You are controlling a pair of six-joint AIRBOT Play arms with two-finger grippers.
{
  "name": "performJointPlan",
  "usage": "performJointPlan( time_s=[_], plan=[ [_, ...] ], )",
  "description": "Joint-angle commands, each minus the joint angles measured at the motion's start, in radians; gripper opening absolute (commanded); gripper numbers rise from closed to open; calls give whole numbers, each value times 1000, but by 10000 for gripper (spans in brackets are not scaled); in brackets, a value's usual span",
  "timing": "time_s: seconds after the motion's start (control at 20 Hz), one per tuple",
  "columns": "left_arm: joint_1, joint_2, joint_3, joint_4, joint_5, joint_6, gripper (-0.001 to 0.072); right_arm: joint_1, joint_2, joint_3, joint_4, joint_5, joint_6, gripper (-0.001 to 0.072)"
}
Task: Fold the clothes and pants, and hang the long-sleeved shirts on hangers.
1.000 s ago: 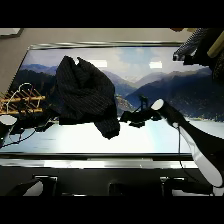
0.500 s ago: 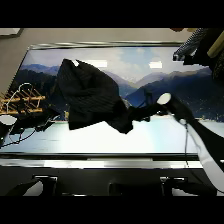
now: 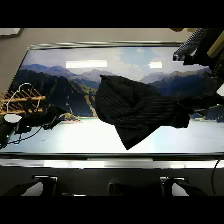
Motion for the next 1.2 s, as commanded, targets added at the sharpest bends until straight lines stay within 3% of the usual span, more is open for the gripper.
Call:
performJointPlan(
  time_s=[0.0, 0.1, 0.2, 0.3, 0.55, 0.8, 0.85, 0.9, 0.95, 1.0, 1.15],
  plan=[
    [-74, -39, 1, -163, 37, 76, 703, -36, 14, 7, -92, 3, 3, 17],
    [-148, -87, 16, -213, 66, 92, 703, -36, 14, 7, -94, -6, 3, 17],
    [-237, -164, 60, -340, 76, 209, 703, -36, 14, 7, -95, -6, 3, 17],
    [-320, -253, 130, -420, 75, 262, 703, -36, 14, 7, -95, -8, 3, 17],
    [-470, -464, 332, -425, 74, 263, 703, -36, 14, 7, -94, -36, 4, 17],
    [-554, -562, 428, -465, 77, 263, 701, -36, 14, 7, -93, -51, 4, 18],
    [-562, -567, 428, -469, 84, 263, 666, -36, 14, 7, -94, -52, 4, 18],
    [-564, -570, 427, -468, 83, 263, 428, -36, 14, 7, -93, -51, 4, 18],
    [-564, -571, 427, -468, 84, 264, 64, -36, 14, 7, -93, -51, 4, 18],
    [-560, -570, 428, -468, 84, 267, 6, -36, 14, 7, -92, -51, 4, 17],
    [-524, -545, 428, -454, 83, 272, 3, -36, 14, 7, -78, -50, 4, 17]
  ],
)
